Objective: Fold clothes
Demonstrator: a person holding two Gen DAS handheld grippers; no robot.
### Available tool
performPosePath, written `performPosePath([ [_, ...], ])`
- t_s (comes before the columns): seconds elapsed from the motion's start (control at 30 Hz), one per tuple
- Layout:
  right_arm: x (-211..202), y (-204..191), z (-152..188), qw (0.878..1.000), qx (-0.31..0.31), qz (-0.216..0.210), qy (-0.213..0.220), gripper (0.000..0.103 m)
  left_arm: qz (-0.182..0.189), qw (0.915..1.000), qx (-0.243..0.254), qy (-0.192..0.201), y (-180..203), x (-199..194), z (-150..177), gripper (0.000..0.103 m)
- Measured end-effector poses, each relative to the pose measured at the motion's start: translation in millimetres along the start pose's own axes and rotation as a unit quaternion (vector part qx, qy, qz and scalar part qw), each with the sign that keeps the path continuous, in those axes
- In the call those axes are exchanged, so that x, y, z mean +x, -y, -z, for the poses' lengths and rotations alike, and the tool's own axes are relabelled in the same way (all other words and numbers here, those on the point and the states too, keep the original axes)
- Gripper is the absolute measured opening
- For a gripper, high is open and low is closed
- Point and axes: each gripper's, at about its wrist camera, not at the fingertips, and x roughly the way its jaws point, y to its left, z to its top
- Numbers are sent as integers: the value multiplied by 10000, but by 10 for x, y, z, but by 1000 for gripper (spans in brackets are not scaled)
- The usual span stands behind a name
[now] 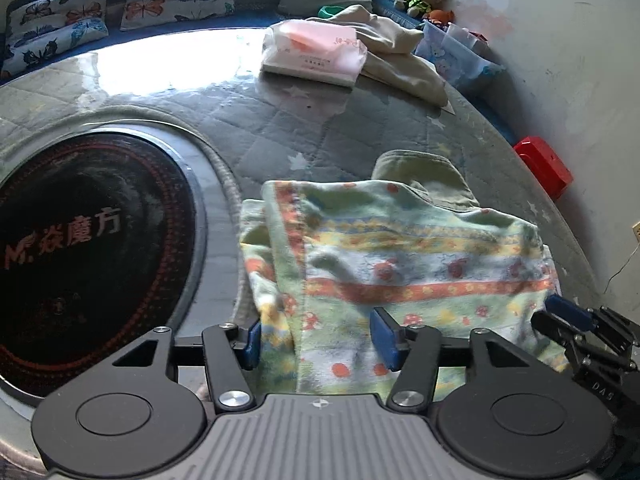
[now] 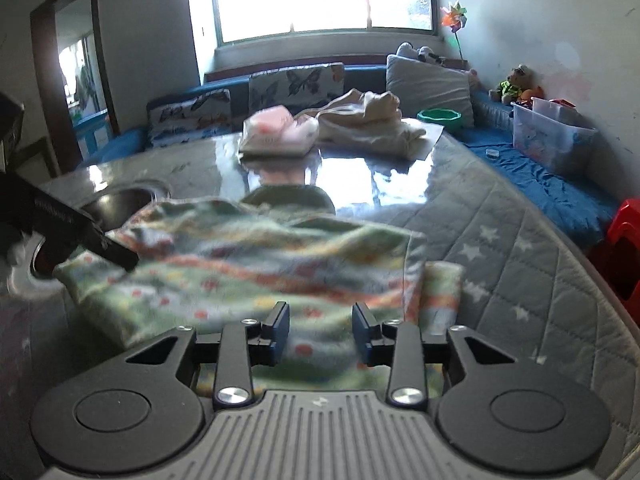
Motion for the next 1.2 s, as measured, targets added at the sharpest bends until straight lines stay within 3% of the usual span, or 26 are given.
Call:
performPosePath([
  [0.33,-76,17,64,9994,-259,16,-222,39,-215,9997,47,98,-112,-85,3,58],
  [0.6,6,77,-315,9997,-247,-7,-43,40,-58,9994,199,287,98,-164,-134,56],
  [0.77,295,107,-525,10000,-55,-23,-48,40,137,9992,225,289,254,-64,-266,56],
  [0.83,403,116,-573,10000,1,-27,-73,40,191,9991,229,292,295,-8,-327,51],
  [1.2,734,214,-560,9994,170,48,-313,43,304,9995,53,112,334,423,-571,42],
])
